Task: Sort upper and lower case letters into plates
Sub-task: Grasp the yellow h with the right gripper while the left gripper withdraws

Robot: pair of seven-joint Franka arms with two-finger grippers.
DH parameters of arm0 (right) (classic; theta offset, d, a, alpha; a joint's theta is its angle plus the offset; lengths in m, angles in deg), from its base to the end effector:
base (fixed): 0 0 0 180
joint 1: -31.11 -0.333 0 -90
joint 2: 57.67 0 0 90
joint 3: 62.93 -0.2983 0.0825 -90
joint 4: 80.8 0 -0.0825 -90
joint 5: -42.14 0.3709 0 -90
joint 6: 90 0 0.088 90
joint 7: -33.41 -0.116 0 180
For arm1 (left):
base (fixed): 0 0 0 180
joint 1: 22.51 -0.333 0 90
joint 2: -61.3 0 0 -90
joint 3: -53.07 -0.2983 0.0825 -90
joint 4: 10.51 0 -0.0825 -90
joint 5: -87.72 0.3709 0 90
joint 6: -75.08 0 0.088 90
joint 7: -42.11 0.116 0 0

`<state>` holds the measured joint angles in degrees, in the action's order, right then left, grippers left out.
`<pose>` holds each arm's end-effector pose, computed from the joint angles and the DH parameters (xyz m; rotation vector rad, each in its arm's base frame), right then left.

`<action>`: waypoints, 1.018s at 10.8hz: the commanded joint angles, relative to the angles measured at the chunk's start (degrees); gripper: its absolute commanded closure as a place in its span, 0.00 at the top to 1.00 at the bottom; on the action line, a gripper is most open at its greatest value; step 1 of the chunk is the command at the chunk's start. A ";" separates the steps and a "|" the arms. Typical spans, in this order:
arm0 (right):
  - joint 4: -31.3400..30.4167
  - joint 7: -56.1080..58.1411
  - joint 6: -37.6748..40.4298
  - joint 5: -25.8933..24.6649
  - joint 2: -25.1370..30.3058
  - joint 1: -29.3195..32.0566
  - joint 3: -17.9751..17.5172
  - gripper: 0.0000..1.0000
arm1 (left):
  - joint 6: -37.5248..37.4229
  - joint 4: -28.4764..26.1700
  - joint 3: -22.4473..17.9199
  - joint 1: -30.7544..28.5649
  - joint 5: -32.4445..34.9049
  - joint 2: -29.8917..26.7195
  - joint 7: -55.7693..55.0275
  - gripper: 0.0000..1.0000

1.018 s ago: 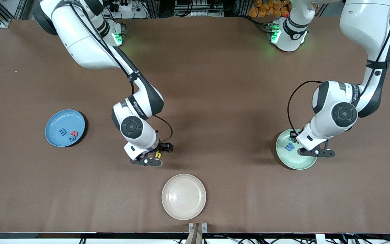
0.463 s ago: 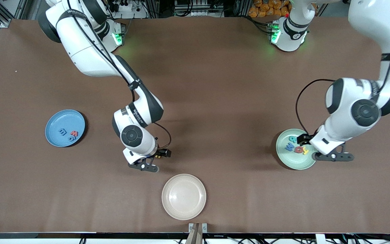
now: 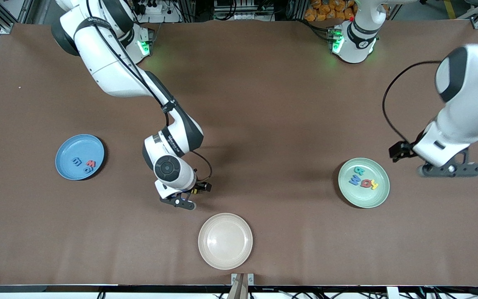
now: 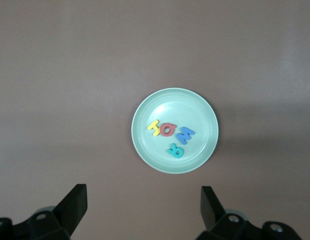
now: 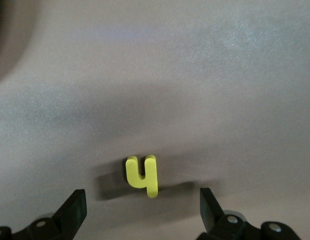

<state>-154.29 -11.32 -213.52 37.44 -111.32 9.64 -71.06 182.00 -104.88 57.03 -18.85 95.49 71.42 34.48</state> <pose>0.6352 0.3308 0.1681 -3.1048 0.4232 0.1137 0.6028 -0.0665 0.4879 -3.0281 0.0533 -0.0883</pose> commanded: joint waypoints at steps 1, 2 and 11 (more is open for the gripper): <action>2.04 -1.25 0.22 -0.49 -1.37 -0.06 -0.13 1.00 | -2.76 -0.91 -1.06 0.55 -2.48 -4.75 1.84 1.00; 2.04 -1.33 0.13 -0.49 -1.37 -0.06 -0.13 1.00 | -3.73 -0.91 -2.28 0.64 -4.84 -6.24 1.75 1.00; 1.33 -0.90 -4.97 -0.32 -2.16 0.81 -0.22 0.38 | -10.68 1.03 -5.19 0.38 -6.98 -12.41 1.66 1.00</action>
<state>-154.01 -11.45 -218.65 37.43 -112.76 9.81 -70.80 172.53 -104.59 52.38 -18.76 89.80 59.18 34.63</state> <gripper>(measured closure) 0.013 0.000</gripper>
